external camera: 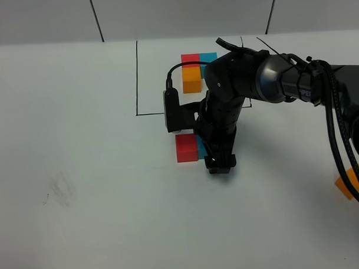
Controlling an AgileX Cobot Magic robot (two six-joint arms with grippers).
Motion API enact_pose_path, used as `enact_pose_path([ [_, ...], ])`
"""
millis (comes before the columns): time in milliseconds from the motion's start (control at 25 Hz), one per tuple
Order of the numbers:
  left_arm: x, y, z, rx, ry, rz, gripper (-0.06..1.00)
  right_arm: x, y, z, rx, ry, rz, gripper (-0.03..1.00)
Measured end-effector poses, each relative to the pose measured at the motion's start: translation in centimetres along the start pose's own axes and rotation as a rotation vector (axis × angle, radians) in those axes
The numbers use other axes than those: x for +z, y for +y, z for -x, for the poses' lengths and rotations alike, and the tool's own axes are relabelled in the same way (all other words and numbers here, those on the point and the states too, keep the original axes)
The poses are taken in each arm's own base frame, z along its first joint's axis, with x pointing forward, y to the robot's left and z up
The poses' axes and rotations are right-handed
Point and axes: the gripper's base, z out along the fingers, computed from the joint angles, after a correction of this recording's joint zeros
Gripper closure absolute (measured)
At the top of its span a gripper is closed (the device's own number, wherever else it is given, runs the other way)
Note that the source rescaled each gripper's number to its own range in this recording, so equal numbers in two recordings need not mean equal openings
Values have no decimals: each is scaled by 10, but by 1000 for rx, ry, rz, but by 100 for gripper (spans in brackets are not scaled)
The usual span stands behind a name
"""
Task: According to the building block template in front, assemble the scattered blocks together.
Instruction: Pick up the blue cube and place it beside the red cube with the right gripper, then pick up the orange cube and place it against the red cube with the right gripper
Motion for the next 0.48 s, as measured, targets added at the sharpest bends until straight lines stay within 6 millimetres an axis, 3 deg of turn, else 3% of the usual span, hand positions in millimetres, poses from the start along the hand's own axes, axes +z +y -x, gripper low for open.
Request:
enact_pose_path([
  [80,0,0,0,0,0,0,27,-11,-3,-2,62,15,-29,5],
  [240,0,0,0,0,0,0,27,-62,-13,-19,400,9,-120,0],
  [400,0,0,0,0,0,0,27,-108,-11,-65,865,-6,-213,-1],
  [480,0,0,0,0,0,0,27,-122,2,-93,1104,-12,-257,0],
])
